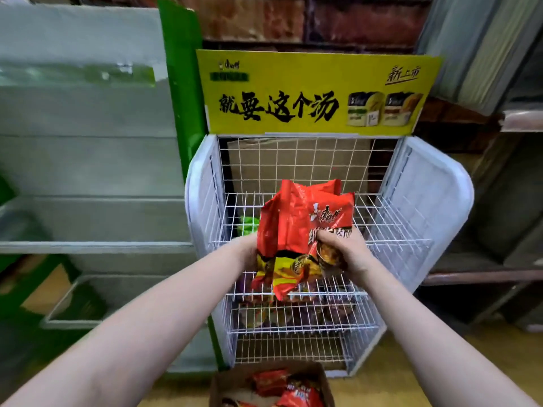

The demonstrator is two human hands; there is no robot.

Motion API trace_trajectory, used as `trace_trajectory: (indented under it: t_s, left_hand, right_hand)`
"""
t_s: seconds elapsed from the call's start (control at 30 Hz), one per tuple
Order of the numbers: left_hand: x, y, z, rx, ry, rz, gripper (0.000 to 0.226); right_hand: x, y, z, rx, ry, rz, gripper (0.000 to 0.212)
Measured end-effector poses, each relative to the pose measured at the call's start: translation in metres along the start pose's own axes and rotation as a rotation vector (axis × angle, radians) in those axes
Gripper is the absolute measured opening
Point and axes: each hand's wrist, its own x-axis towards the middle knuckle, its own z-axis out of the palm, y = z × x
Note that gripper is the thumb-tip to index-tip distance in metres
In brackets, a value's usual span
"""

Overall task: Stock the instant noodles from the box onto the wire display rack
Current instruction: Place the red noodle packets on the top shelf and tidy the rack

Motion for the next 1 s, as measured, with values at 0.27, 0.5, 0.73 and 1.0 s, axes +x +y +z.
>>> trace_trajectory:
  t_s: [0.27, 0.5, 0.73, 1.0]
  left_hand:
    - [0.000, 0.036, -0.044, -0.316, 0.124, 0.232, 0.044]
    - [-0.002, 0.028, -0.041, -0.207, 0.088, 0.270, 0.027]
    - [0.034, 0.029, -0.061, -0.344, 0.305, 0.243, 0.036]
    - [0.077, 0.041, -0.081, -0.282, 0.565, 0.406, 0.018]
  right_hand:
    - [0.015, 0.018, 0.014, 0.207, 0.251, 0.084, 0.067]
    - [0.030, 0.017, 0.030, 0.346, 0.362, 0.144, 0.060]
    - [0.059, 0.021, 0.032, 0.207, 0.366, 0.122, 0.083]
    - [0.108, 0.011, 0.009, -0.161, 0.387, -0.028, 0.067]
